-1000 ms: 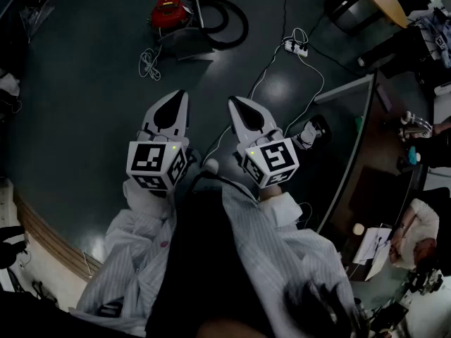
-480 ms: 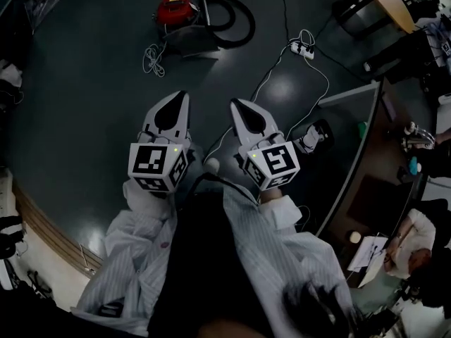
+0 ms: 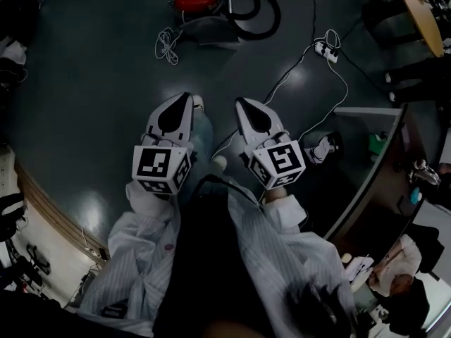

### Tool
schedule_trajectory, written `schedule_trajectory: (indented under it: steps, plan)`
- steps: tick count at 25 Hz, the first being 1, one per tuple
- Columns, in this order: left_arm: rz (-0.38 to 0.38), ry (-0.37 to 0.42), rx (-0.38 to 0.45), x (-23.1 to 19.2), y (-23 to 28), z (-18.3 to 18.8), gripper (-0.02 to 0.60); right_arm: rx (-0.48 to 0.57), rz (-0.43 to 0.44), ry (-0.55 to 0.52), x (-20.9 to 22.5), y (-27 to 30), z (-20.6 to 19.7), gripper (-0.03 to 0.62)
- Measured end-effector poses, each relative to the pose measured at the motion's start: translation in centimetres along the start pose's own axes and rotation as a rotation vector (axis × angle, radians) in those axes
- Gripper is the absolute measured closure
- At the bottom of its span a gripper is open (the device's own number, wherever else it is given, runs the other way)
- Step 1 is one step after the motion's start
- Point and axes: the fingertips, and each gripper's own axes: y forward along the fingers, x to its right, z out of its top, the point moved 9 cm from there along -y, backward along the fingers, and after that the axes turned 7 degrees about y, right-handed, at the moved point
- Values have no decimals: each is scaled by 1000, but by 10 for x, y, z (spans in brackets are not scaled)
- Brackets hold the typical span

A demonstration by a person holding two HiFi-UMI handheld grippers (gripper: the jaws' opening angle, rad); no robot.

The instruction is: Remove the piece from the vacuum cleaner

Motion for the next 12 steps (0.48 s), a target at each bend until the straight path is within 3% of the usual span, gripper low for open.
schedule_trajectory:
  steps: [12]
  plan:
    - [-77,36,-118,-154,216,55,577,-171,-16,-43,122,233,82,592]
